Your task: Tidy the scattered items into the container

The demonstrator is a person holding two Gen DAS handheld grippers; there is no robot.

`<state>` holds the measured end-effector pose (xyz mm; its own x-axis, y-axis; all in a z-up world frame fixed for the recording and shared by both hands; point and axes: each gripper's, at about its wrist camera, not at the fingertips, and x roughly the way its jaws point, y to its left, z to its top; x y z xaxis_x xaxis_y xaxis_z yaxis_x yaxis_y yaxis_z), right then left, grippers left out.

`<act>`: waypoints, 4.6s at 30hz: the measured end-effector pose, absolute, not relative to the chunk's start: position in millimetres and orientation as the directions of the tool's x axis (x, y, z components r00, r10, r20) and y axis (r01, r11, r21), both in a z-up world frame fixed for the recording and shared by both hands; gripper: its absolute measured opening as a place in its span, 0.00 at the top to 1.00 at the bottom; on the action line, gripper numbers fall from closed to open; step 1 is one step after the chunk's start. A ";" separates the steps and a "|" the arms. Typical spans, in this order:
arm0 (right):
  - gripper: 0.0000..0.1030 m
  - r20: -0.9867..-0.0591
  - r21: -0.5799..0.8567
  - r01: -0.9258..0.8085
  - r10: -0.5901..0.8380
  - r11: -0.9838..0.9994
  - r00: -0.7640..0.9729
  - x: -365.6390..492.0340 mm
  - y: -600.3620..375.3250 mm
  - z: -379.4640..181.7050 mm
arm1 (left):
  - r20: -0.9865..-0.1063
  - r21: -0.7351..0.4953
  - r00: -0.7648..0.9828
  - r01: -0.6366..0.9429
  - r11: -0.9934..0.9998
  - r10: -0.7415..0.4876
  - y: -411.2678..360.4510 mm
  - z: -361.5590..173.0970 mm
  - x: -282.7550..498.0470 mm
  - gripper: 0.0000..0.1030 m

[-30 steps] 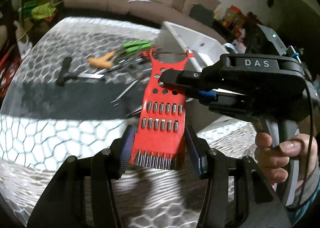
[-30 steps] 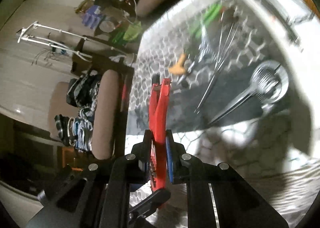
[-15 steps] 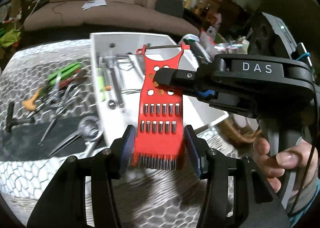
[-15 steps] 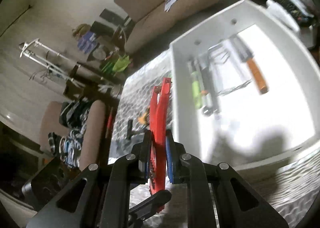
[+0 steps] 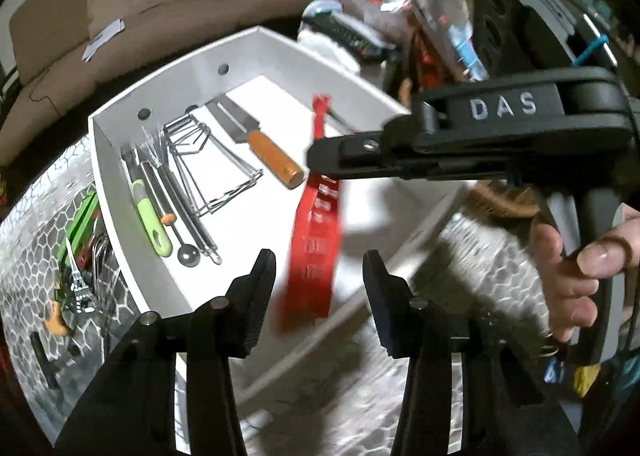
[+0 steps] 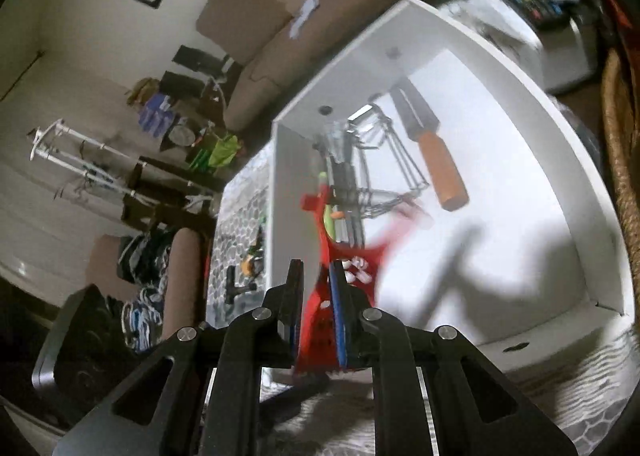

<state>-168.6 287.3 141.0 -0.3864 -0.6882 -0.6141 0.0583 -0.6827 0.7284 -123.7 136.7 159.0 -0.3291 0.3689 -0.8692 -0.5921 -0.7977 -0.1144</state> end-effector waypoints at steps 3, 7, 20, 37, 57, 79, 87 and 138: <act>0.88 -0.643 0.713 0.039 -0.676 -0.700 -0.361 -179.5 286.8 120.0 | -0.877 -0.124 -0.319 -0.571 -0.812 0.359 133.8 148.7 -139.4 0.59; 0.88 -0.683 0.687 0.014 -0.651 -0.727 -0.332 -188.2 287.2 100.6 | -0.891 -0.138 -0.303 -0.530 -0.837 0.339 124.7 131.1 -155.1 0.60; 0.64 -0.950 0.216 0.231 -0.259 -0.949 -0.175 -207.9 279.7 88.7 | -0.893 -0.149 -0.300 -0.507 -0.849 0.335 113.8 116.1 -167.8 0.43; 0.75 -0.984 0.097 0.442 -0.151 -0.892 -0.091 -209.7 229.8 48.1 | -0.867 -0.219 -0.316 -0.451 -0.865 0.384 67.1 125.4 -162.7 0.36; 0.90 -0.981 0.163 0.456 -0.194 -0.875 -0.022 -206.9 158.6 37.7 | -0.837 -0.273 -0.335 -0.432 -0.860 0.434 24.1 135.6 -148.6 0.36; 0.64 -0.980 0.195 0.217 -0.199 -0.957 0.001 -234.9 272.3 40.4 | -0.818 -0.332 -0.312 -0.429 -0.840 0.483 19.5 130.2 -136.7 0.35; 0.67 -0.985 0.128 0.362 -0.160 -0.923 -0.061 -235.3 228.2 47.8 | -0.820 -0.340 -0.304 -0.425 -0.839 0.485 18.8 125.0 -134.4 0.35; 0.58 -0.997 0.051 0.434 -0.070 -0.900 -0.027 -247.3 176.8 37.4 | -0.771 -0.396 -0.320 -0.438 -0.807 0.551 5.3 139.1 -123.1 0.32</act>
